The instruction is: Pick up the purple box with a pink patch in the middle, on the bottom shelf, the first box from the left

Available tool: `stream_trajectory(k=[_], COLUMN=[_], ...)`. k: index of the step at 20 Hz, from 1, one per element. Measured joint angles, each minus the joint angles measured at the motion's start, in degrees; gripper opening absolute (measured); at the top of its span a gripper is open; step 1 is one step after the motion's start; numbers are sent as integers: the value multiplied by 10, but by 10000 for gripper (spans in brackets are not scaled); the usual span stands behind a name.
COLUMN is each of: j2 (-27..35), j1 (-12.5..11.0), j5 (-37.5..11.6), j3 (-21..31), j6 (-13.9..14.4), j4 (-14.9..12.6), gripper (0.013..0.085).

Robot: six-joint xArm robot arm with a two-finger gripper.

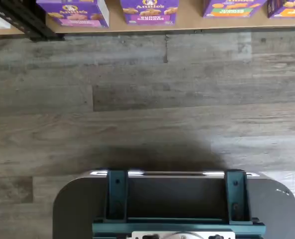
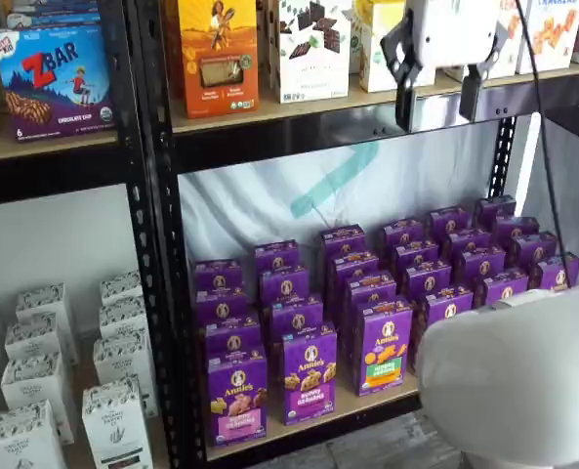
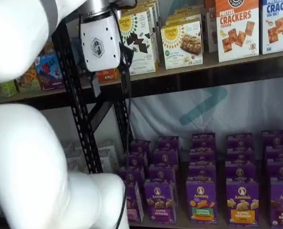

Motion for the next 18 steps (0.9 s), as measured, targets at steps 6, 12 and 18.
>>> stream_trajectory(k=[6, 12, 18], j2=[-4, -2, 21], j1=[0, 12, 22], j5=[-56, -125, -195], j3=[73, 139, 196], j6=[3, 12, 18], j4=[15, 15, 20], gripper=[850, 850, 850])
